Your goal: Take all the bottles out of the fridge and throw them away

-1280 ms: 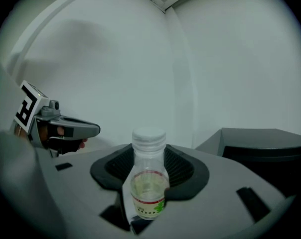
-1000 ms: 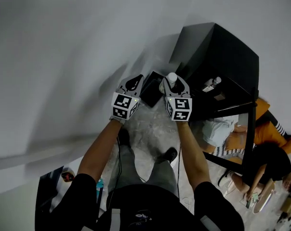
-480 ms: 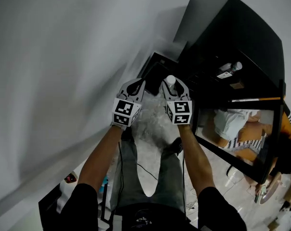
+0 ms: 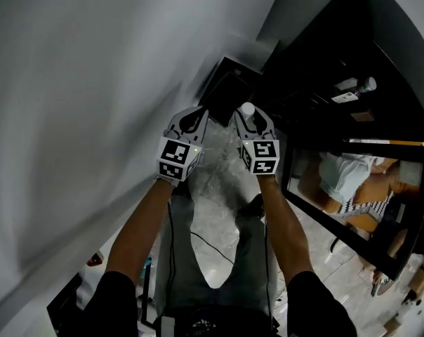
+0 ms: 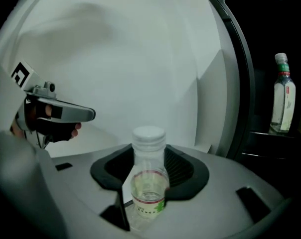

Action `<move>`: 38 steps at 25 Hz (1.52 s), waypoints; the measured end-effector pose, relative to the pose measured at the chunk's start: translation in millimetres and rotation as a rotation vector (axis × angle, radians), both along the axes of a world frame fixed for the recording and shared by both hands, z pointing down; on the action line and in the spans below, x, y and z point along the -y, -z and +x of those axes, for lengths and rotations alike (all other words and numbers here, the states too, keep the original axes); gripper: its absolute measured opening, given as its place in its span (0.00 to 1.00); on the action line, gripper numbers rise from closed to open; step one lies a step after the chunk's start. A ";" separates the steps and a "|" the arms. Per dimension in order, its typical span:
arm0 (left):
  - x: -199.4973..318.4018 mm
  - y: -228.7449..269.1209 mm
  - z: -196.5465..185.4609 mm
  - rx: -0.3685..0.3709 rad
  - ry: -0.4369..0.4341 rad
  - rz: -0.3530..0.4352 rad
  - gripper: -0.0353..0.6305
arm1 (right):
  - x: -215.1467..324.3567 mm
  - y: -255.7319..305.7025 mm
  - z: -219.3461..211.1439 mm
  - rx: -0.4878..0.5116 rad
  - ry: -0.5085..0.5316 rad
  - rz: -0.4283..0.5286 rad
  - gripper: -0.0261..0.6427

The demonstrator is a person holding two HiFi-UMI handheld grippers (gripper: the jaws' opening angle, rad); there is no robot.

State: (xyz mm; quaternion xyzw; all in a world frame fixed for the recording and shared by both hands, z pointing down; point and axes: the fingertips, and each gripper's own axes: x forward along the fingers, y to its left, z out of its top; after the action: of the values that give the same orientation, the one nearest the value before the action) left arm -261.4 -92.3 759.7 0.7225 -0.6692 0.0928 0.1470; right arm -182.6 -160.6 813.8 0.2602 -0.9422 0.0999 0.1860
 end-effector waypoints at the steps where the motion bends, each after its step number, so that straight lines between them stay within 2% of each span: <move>1: 1.5 -7.1 -0.9 0.002 0.002 0.008 0.05 | 2.4 -11.0 -1.5 0.008 -0.002 0.000 0.33; 7: 19.6 -52.9 -22.6 0.025 0.010 0.083 0.05 | 24.1 -83.8 -31.7 0.029 0.003 0.044 0.33; 13: 41.0 -90.4 -35.5 0.057 0.018 0.104 0.05 | 46.1 -144.0 -52.6 0.035 0.017 0.050 0.33; 18: 47.1 -102.2 -46.2 0.058 0.036 0.132 0.05 | 61.3 -174.0 -65.2 0.047 0.027 0.015 0.33; 21: 42.9 -98.0 -49.9 0.051 0.046 0.149 0.05 | 66.5 -171.2 -68.3 0.041 0.026 -0.001 0.37; 25: 38.8 -61.8 -46.2 0.035 0.055 0.160 0.05 | 61.3 -121.0 -60.0 0.036 0.034 0.037 0.37; 30: 40.9 36.2 -22.8 0.015 0.030 0.183 0.05 | 47.0 -3.8 -30.9 0.054 0.011 0.067 0.36; 33: 36.4 108.8 -3.5 0.010 0.006 0.179 0.05 | 30.0 80.4 -13.0 0.051 0.018 0.076 0.29; 38: 23.2 215.3 32.1 0.000 -0.031 0.158 0.05 | 3.7 211.8 23.9 0.038 0.018 0.106 0.12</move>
State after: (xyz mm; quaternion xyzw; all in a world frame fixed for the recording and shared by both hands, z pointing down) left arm -229.3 -115.5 544.3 0.7422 -0.6630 0.0422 0.0881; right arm -158.7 -164.3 602.0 0.2591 -0.9518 0.0532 0.1551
